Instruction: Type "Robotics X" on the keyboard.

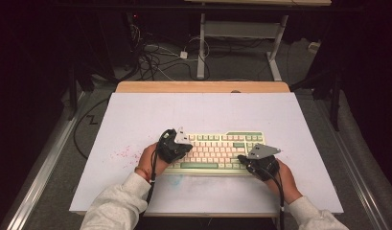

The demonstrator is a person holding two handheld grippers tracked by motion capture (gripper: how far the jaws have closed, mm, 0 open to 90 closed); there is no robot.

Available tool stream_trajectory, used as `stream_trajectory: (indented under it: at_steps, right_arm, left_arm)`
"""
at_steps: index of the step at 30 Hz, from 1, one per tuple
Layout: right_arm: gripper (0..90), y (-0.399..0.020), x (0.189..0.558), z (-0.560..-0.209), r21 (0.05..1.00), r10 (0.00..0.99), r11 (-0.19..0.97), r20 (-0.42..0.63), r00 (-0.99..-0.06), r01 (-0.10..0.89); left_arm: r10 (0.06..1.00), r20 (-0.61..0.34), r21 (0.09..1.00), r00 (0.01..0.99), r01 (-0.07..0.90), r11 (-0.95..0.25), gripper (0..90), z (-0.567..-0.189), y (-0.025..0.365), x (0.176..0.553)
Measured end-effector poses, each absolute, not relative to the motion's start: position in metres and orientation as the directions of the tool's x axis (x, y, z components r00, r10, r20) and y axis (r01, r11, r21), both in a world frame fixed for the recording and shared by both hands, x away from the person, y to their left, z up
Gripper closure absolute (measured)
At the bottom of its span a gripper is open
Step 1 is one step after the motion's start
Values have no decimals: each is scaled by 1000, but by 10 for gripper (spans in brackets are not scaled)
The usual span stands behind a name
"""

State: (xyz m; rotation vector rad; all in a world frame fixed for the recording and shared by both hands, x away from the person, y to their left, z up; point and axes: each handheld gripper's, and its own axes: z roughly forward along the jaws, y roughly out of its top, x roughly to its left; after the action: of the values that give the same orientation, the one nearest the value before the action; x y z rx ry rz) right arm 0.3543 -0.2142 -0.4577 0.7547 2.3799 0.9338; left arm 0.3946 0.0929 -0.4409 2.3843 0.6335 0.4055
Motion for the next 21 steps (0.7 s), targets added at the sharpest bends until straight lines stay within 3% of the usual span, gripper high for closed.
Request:
stream_trajectory:
  at_steps: [21]
  right_arm:
    - [900, -214, 354, -457, 719, 640, 617, -221, -736, 321]
  left_arm:
    - [530, 136, 624, 837, 343, -702, 873, -448, 87, 402]
